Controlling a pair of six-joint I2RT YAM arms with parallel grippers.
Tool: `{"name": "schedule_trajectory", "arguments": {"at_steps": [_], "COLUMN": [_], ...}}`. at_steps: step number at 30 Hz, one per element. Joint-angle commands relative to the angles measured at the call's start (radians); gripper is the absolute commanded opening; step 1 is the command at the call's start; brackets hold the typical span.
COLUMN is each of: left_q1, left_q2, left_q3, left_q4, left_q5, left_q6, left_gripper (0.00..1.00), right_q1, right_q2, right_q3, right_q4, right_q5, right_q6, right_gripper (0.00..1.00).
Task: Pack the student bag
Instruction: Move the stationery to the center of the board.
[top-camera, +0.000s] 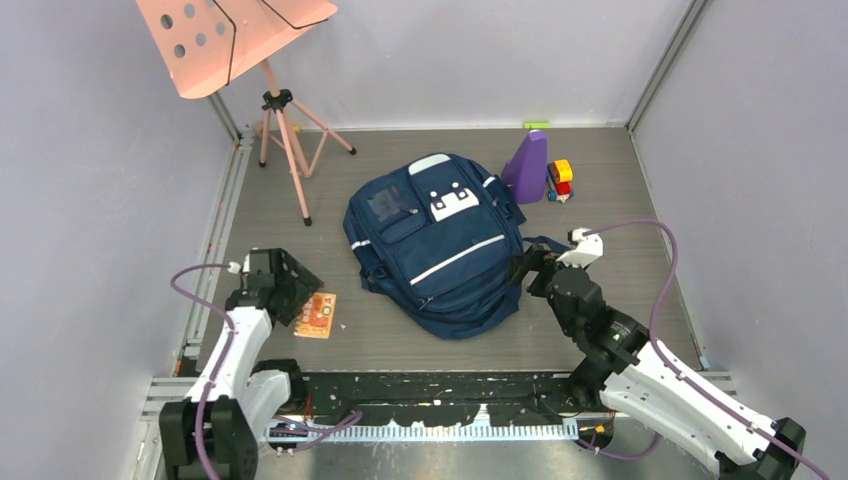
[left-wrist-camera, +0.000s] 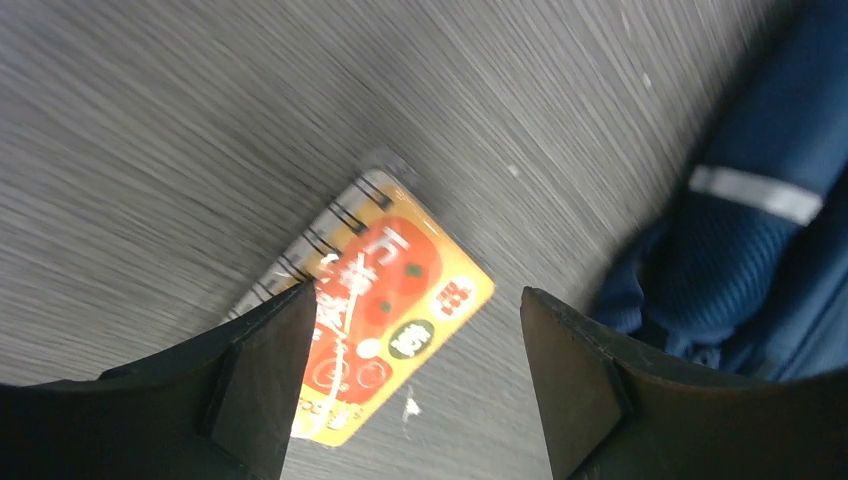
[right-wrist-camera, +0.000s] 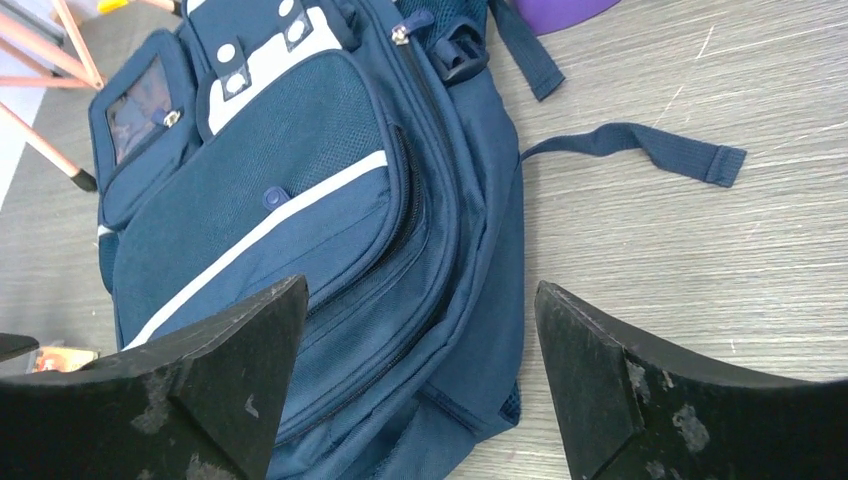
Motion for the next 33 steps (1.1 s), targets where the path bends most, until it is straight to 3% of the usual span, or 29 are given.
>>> {"name": "schedule_trajectory", "arguments": {"at_steps": [1, 11, 14, 17, 25, 33], "left_q1": [-0.168, -0.211, -0.207, -0.167, -0.113, -0.114], "left_q2": [-0.056, -0.104, -0.121, -0.096, 0.07, 0.169], "left_q3": [-0.017, 0.128, 0.141, 0.125, 0.108, 0.076], "left_q4": [-0.008, -0.156, -0.18, -0.144, -0.092, -0.035], "left_q5": [-0.057, -0.162, -0.212, -0.174, -0.057, 0.079], "left_q6": [-0.098, 0.104, 0.125, 0.166, 0.213, 0.19], "left_gripper": [0.77, 0.87, 0.91, 0.97, 0.92, 0.79], "right_q1": [-0.002, 0.028, 0.099, 0.178, 0.3, 0.314], "right_q2": [0.069, 0.293, 0.37, 0.442, 0.63, 0.663], "right_q3": [0.071, 0.217, 0.255, 0.283, 0.348, 0.343], "right_q4": [0.047, 0.112, 0.16, 0.215, 0.319, 0.341], "right_q5": [-0.056, -0.294, -0.295, -0.287, -0.302, -0.301], "right_q6": [0.01, -0.004, -0.011, -0.013, 0.003, 0.007], "right_gripper": [0.88, 0.76, 0.75, 0.75, 0.74, 0.72]}}
